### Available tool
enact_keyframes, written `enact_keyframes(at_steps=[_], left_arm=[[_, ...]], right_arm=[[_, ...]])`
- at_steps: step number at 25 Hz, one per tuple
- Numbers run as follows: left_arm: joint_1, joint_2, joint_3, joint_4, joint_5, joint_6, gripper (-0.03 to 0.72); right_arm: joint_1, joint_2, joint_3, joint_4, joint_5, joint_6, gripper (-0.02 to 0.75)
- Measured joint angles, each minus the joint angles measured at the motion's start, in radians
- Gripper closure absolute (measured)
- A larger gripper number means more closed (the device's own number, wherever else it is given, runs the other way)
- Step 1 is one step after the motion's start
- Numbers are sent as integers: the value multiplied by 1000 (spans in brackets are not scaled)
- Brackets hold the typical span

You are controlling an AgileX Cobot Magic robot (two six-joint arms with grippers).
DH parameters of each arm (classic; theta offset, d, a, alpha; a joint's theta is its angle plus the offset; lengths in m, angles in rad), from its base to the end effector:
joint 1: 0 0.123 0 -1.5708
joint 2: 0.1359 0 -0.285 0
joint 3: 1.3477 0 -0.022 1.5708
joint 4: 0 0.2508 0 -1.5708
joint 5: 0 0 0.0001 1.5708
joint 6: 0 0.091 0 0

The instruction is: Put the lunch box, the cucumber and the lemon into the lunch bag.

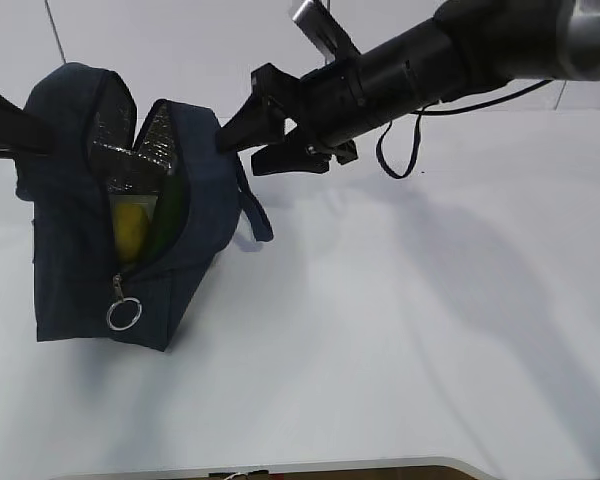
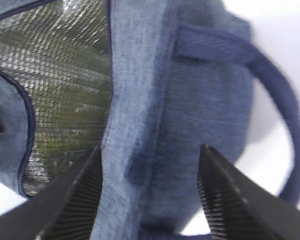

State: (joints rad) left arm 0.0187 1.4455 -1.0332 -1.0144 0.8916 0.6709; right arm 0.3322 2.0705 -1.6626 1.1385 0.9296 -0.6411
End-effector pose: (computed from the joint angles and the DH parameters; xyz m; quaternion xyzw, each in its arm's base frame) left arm 0.2909 -0.0547 0.2950 0.0542 0.8900 -0.3487 0.2888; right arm 0.4095 0.2114 0.2480 -0.1685 0.8516 0.4515 0.2063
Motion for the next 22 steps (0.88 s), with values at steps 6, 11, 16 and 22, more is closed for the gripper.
enact_keyframes(at_steps=[6,11,16,22], left_arm=[[0,0,0,0,0,0,680],[0,0,0,0,0,0,680],[0,0,0,0,0,0,680],[0,0,0,0,0,0,680]], right_arm=[[0,39,0,103,30,-57,272],[0,43,0,132,34,-69,437],[0,47,0,134,34,-86,526],[0,48,0,135,28,-95,654]])
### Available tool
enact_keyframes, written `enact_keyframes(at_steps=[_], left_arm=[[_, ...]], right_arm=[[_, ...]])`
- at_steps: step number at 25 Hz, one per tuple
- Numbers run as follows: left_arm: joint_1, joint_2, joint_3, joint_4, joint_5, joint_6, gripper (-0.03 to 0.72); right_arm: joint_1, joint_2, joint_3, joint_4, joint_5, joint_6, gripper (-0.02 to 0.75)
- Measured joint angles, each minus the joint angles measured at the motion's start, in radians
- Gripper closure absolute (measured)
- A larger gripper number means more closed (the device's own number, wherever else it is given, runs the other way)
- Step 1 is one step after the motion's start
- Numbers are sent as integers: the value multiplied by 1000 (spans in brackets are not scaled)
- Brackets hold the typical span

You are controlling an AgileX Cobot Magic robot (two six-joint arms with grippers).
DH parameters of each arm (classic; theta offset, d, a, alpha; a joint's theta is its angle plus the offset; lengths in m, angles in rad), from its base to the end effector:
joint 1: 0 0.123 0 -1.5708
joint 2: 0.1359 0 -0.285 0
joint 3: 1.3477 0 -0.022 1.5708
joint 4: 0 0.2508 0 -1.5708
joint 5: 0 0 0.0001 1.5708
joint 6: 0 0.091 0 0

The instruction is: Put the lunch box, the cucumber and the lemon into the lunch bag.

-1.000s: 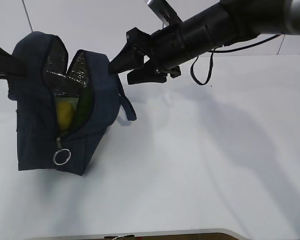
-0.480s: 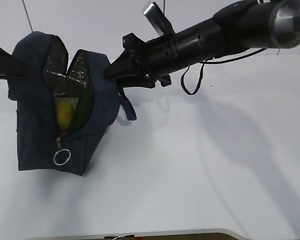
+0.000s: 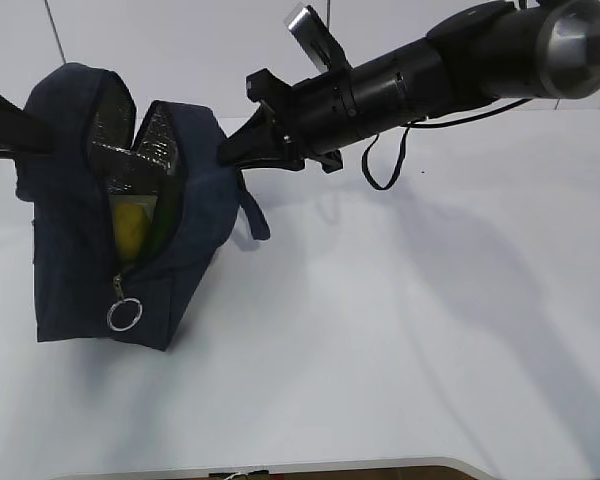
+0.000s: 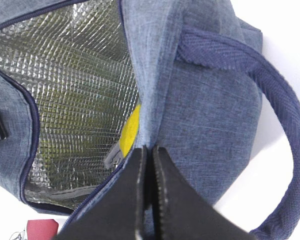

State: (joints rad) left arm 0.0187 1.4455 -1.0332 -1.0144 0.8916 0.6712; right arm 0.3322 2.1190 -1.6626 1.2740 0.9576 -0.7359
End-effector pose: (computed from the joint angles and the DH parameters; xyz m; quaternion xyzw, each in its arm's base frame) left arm 0.2909 -0.0547 0.2950 0.0543 0.8900 -0.3486 0.2889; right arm 0.4143 0.2183 0.2347 -0.1647 0.8296 0.4942 0.2010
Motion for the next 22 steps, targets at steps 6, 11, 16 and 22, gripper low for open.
enact_keyframes(at_steps=[6,11,16,22], left_arm=[[0,0,0,0,1,0,680],[0,0,0,-10,2,12,680],[0,0,0,-94,32,73,680],[-45,2,0,-111,35,81,680]], right_arm=[[0,0,0,0,-6,-10,731],[0,0,0,0,2,-10,732],[0,-21,0,-13,6,-10,732],[0,-87,0,-126,24,7,732]])
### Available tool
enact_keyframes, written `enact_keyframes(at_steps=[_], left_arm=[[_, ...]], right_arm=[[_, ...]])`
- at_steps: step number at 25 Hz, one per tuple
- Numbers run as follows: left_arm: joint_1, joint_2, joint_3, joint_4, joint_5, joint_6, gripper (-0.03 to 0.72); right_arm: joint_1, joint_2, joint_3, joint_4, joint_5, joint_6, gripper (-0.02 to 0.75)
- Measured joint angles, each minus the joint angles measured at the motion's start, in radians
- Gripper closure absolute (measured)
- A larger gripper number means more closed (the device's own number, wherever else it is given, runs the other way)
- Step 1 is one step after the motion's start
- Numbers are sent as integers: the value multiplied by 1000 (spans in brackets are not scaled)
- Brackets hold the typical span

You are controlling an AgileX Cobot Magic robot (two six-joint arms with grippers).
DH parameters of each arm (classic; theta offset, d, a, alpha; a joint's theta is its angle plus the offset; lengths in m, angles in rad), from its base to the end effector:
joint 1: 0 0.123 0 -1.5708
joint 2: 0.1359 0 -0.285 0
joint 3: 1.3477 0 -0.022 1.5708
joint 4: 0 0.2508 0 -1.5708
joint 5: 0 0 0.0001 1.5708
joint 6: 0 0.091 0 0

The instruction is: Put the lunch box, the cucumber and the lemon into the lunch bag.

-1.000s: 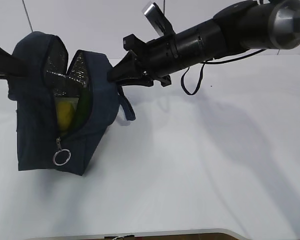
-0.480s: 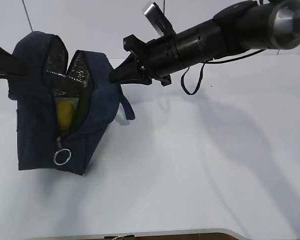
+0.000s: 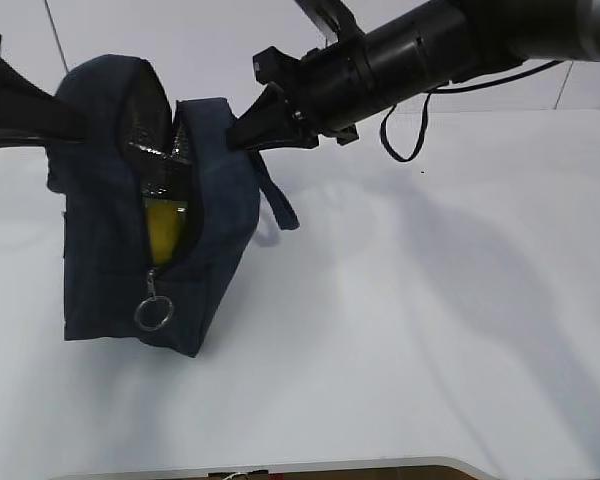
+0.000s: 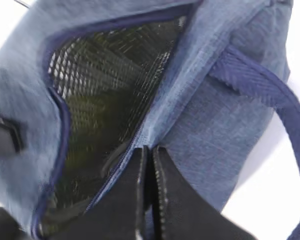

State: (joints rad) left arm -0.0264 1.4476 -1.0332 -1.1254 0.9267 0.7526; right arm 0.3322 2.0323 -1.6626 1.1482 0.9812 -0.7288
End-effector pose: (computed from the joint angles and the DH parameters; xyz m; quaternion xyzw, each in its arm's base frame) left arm 0.2879 -0.0733 0.3010 0.0868 0.8672 -0.3936 0.2923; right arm 0.4002 0.2111 0.2660 -0.2220 0.8318 0.4573 0.2229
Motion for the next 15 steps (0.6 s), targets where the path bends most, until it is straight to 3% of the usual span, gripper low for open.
enact_keyframes(at_steps=[9,15], left_arm=[[-230,59,0,-7,-141,5,680],[-316,120,0,-43,-227,7,680]], right_arm=[[-9,-83,4,-237,4,102,732],[-27,-135,6,-370,17,170,732]])
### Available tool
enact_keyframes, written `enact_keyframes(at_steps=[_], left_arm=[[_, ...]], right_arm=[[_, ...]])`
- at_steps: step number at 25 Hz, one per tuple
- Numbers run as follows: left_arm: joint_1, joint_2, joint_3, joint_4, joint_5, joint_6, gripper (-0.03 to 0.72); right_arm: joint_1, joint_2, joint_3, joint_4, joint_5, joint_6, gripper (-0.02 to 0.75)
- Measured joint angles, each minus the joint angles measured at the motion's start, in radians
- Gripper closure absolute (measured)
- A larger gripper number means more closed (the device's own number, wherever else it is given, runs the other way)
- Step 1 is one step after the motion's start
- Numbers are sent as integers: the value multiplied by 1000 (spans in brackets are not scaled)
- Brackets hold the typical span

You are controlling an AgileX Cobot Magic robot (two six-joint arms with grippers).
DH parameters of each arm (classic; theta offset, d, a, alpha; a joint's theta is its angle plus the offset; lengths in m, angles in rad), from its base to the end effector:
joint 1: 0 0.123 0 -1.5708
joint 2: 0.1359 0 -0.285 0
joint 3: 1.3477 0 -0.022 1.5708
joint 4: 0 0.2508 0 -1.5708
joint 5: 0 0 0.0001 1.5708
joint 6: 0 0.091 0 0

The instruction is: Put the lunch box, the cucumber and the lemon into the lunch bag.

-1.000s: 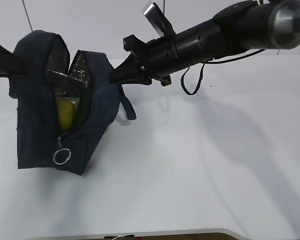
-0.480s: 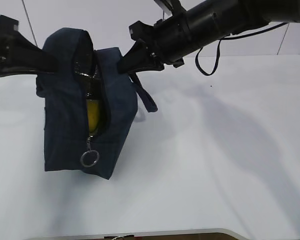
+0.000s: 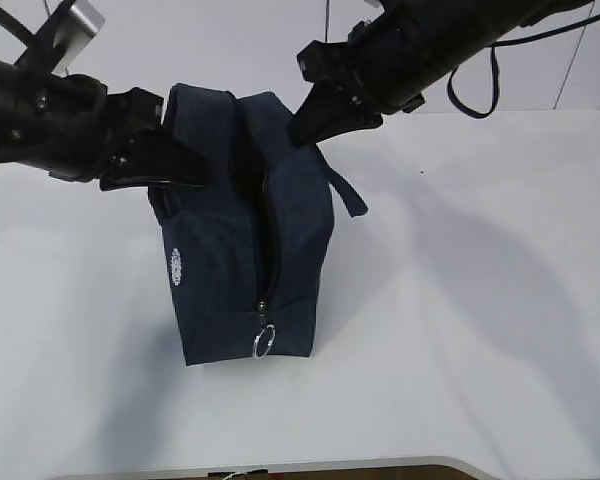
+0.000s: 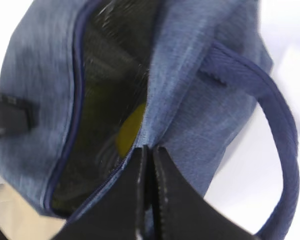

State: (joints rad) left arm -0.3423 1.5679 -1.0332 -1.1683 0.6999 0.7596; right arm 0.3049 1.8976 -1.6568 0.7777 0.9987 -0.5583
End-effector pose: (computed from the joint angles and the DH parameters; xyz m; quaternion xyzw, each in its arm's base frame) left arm 0.2891 -0.1603 0.2660 0.1391 0.8717 -0.3902 0.2618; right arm 0.3832 0.1769 0.3000 -0.2564 0.8784 0.3273 0.2355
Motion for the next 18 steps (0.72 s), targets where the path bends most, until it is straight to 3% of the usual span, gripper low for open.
enact_keyframes(at_steps=[8,18], left_arm=[[-29,49,-63,-70,-50,72,680],[-95,149,-146,-84,-17,77,680]], right_arm=[[-42,-38,14,-67,22,26,732],[-45,-92,34,-154,-13,50,733]])
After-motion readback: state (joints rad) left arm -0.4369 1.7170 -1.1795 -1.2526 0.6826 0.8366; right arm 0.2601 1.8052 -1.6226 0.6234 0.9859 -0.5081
